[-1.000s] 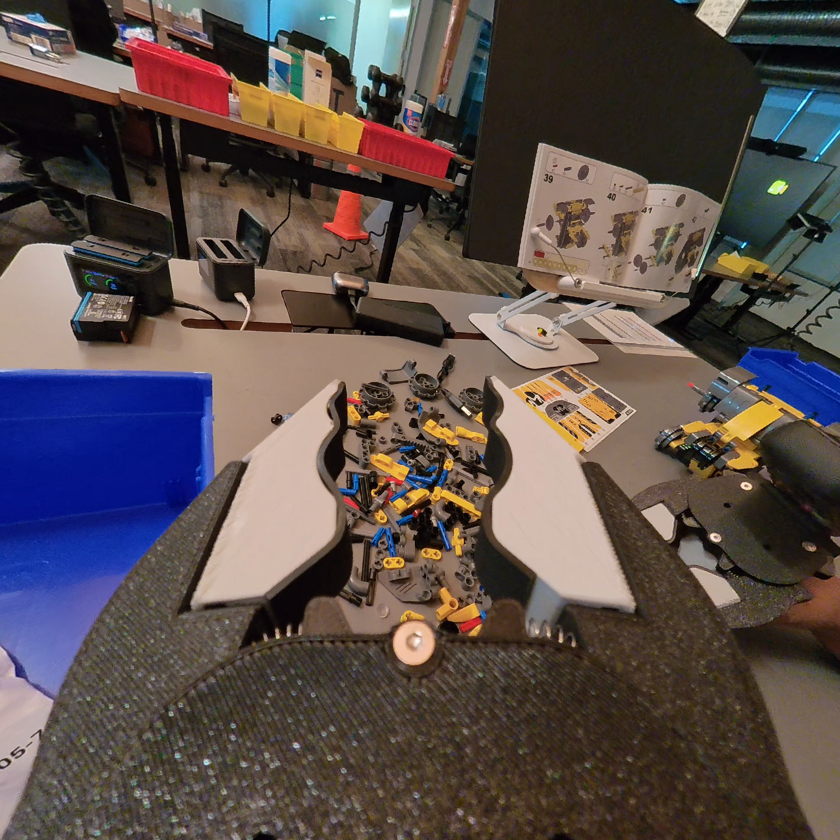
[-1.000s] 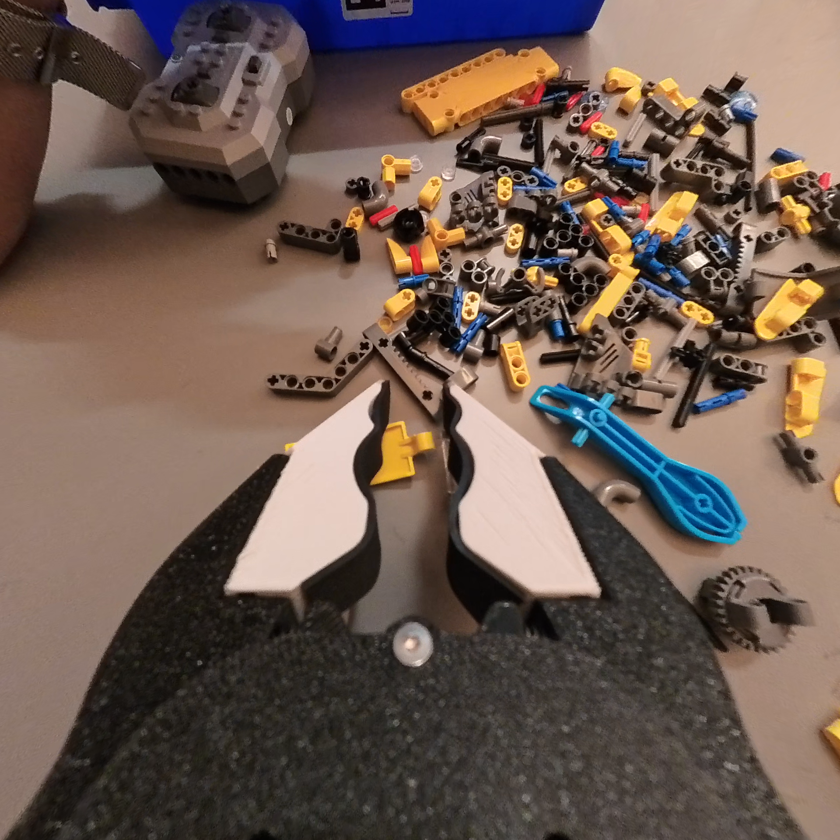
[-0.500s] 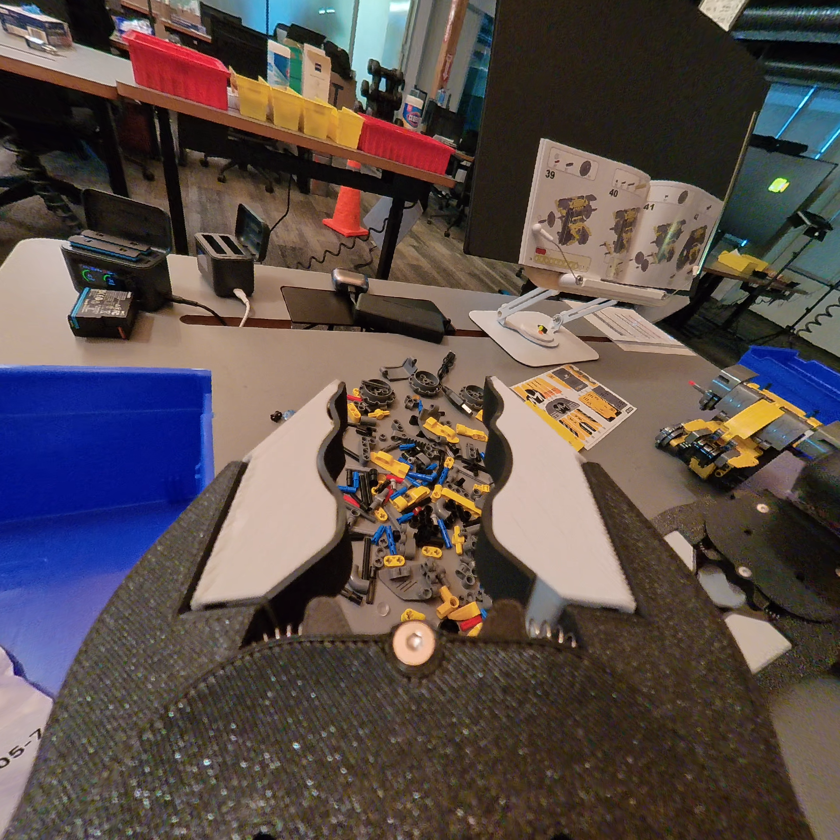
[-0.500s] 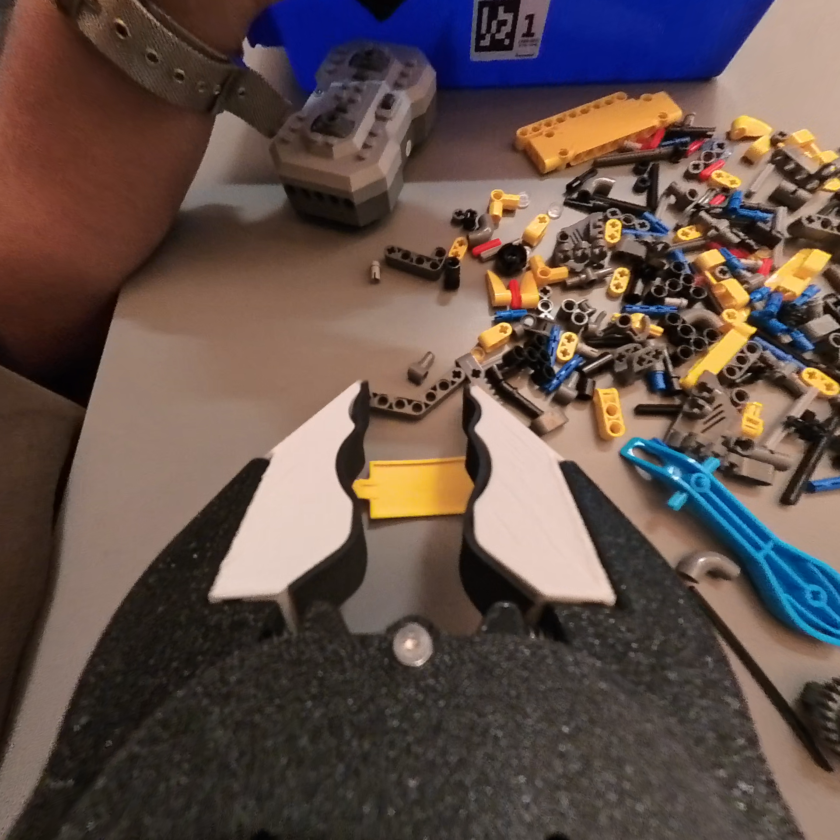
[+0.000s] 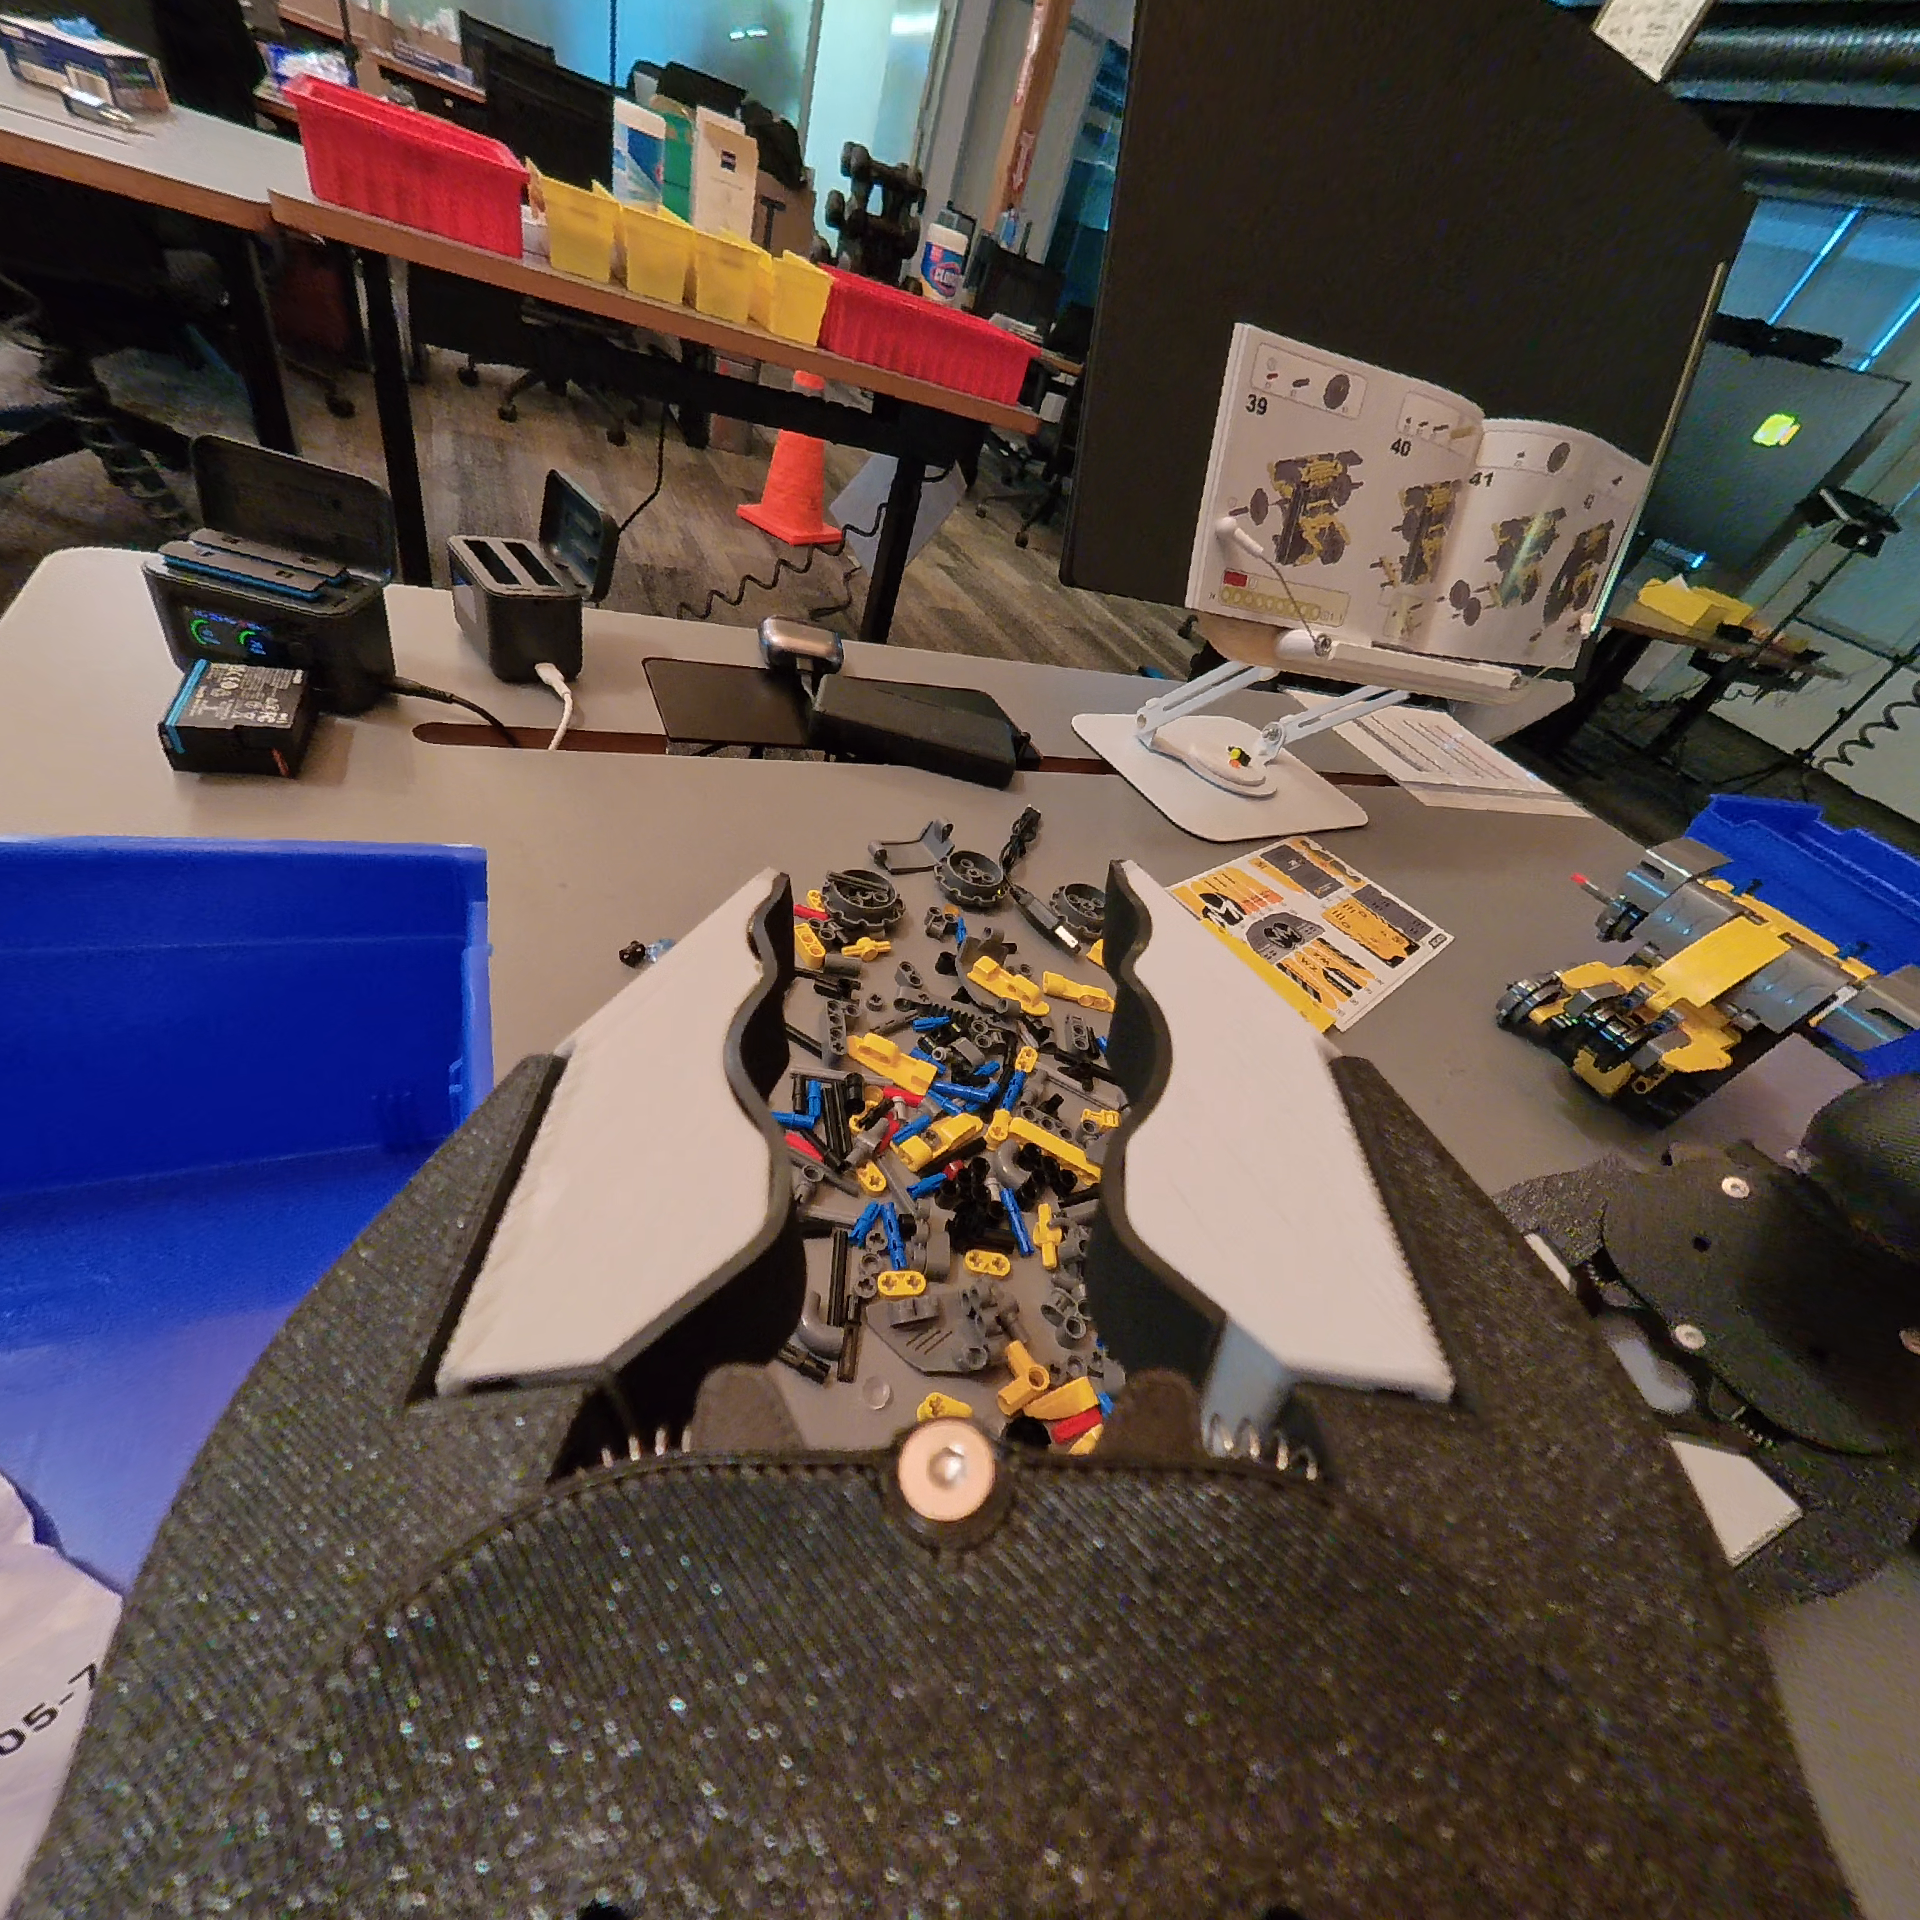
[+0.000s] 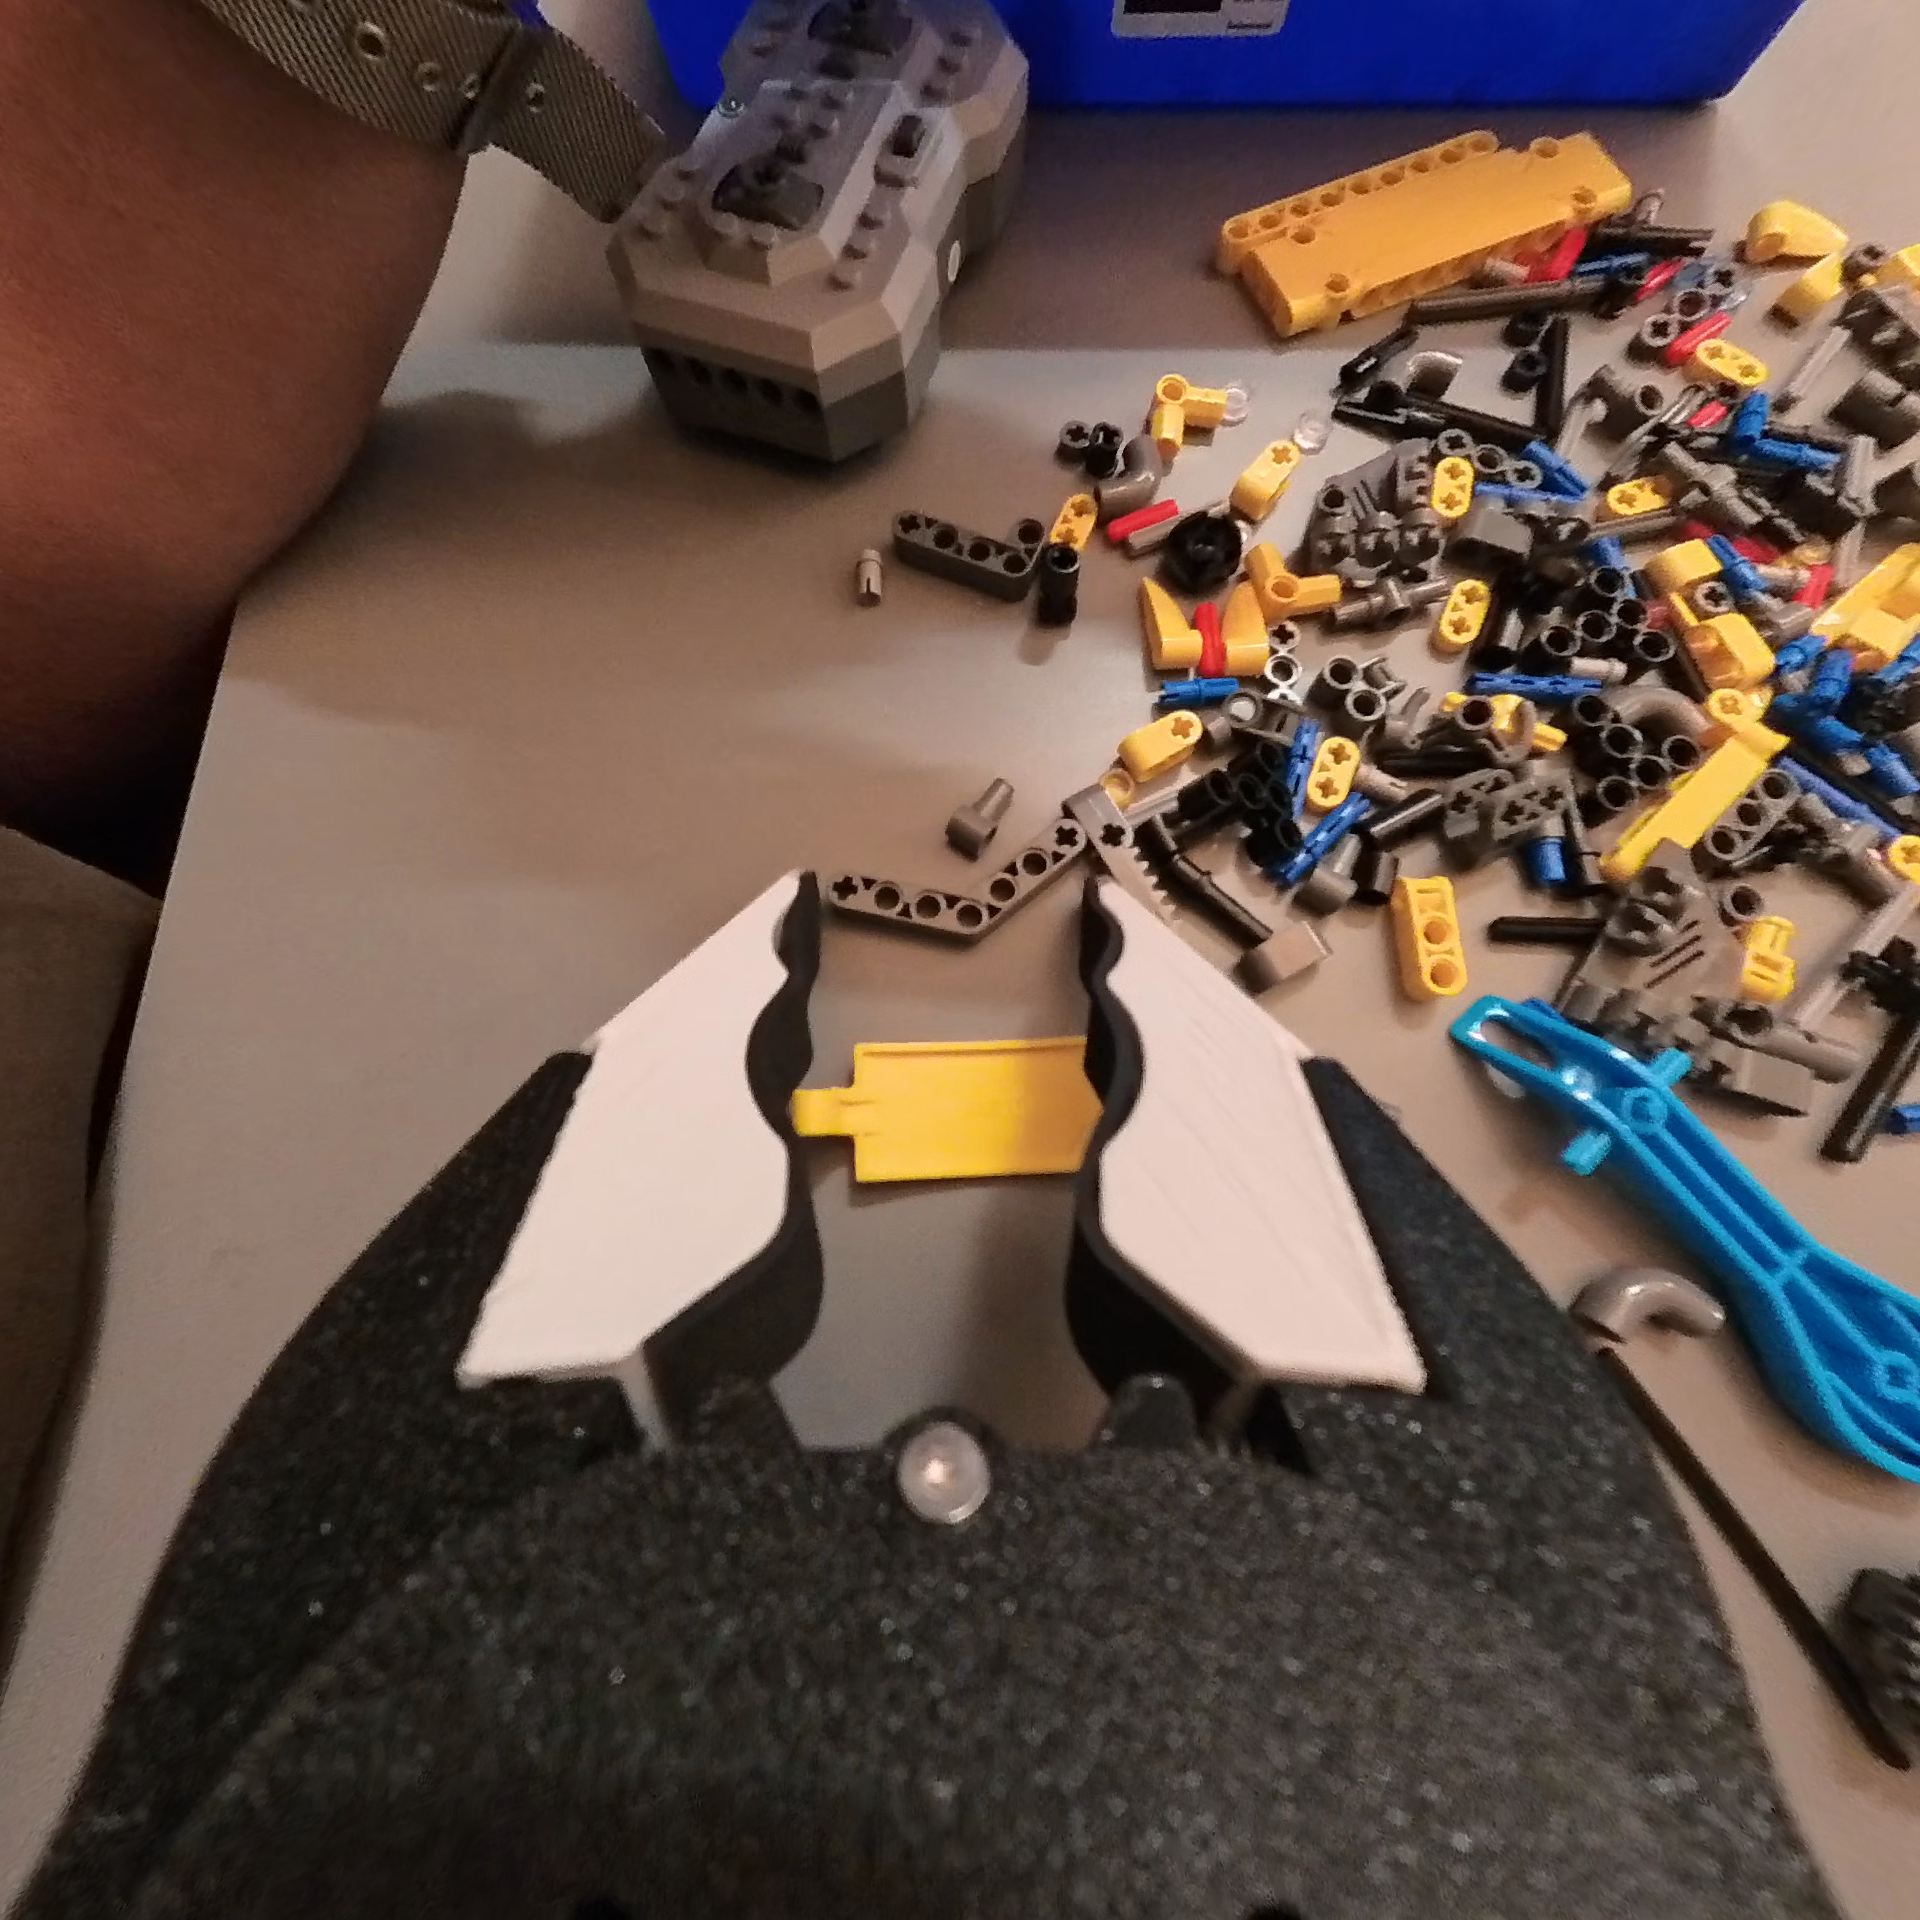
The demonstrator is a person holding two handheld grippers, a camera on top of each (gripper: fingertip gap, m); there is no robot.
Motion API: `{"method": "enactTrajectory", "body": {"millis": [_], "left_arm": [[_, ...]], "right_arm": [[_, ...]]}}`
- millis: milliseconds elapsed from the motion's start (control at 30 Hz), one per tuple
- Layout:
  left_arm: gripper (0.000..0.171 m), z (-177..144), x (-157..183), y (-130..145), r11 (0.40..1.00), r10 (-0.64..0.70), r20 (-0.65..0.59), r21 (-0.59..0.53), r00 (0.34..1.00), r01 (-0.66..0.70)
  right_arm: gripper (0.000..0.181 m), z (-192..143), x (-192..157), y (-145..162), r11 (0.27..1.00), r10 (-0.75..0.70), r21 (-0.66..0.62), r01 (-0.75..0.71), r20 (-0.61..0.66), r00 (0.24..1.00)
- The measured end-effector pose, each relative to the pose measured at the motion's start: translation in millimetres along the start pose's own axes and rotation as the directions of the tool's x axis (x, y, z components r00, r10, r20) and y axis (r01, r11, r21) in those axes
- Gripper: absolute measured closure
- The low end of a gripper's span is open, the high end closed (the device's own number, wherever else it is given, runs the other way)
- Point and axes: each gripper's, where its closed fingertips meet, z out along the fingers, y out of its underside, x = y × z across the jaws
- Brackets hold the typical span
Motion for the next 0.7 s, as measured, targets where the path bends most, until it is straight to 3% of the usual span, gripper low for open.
{"method": "enactTrajectory", "body": {"millis": [700], "left_arm": [[0.113, 0.2, -0.4, 0.4, 1.000, -0.001, 0.000, 0.000, 1.000, 0.001]], "right_arm": [[0.144, -1.7, 4.3, -1.2, 1.000, 0.002, 0.006, -0.001, -0.030, 1.000]]}}
